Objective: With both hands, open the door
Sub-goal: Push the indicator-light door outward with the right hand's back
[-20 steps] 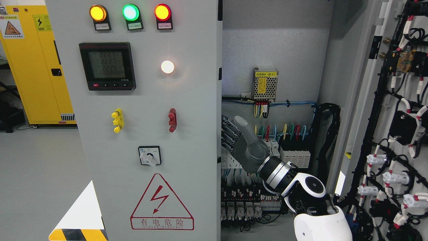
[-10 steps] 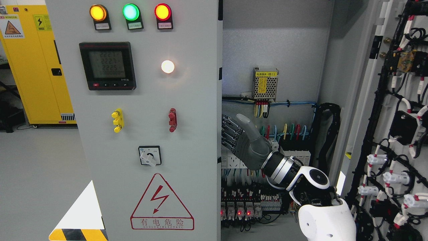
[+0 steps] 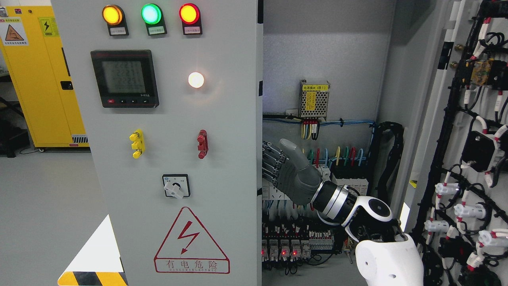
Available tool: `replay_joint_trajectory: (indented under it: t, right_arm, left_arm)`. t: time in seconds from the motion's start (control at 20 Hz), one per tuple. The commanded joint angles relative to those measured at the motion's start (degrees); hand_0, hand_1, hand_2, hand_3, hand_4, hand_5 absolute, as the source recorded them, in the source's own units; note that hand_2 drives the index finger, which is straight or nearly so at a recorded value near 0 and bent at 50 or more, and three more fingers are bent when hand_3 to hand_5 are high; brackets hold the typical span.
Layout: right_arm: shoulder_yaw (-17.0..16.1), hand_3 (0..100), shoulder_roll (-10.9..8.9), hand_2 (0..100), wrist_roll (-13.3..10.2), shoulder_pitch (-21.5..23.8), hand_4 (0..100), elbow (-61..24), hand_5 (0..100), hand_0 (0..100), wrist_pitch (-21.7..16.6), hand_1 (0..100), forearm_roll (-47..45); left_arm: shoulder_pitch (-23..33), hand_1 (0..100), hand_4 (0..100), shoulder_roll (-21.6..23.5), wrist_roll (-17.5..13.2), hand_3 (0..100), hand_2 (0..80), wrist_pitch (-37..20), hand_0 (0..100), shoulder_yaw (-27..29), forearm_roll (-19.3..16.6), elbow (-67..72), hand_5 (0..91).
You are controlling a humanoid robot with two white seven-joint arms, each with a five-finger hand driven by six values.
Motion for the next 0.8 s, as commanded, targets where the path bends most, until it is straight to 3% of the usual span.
replay_joint_trajectory:
  t: [0.0, 0.15, 0.3, 0.5, 0.75]
  right_arm:
    - [-0.23, 0, 0.64, 0, -0.31, -0.51, 0, 0.31, 0, 21, 1.42, 8, -2.76]
    - [-0.23, 0, 0.21, 0, -0.23, 0.01, 0, -1.52, 0, 21, 1.6, 8, -3.2]
    - [0.12, 0, 0.2, 0, 1.7, 0.8, 0, -4.95, 0, 21, 3.0, 8, -3.81]
    - [1.61, 0, 0.03, 0, 2.41, 3.53, 0, -11.71, 0, 21, 7.47, 8, -8.72]
    - [9.95, 0, -0.49, 0, 2.41, 8.62, 0, -17.52, 0, 21, 9.25, 8, -9.79]
  left_arm:
    - [-0.01, 0, 0, -0.61, 0.03, 0, 0.0, 0.0, 0, 0.03, 0.0, 1.4, 0.0]
    - [-0.01, 0, 0, -0.7, 0.03, 0, 0.0, 0.0, 0, 0.03, 0.09, 1.4, 0.0]
    - [-0.01, 0, 0, -0.79, 0.03, 0, 0.0, 0.0, 0, 0.03, 0.09, 1.31, 0.0]
    - [-0.01, 0, 0, -1.84, 0.03, 0, 0.0, 0.0, 0, 0.03, 0.09, 1.4, 0.0]
    - [0.08, 0, 0, -1.93, 0.03, 0, 0.0, 0.0, 0, 0.03, 0.09, 1.4, 0.0]
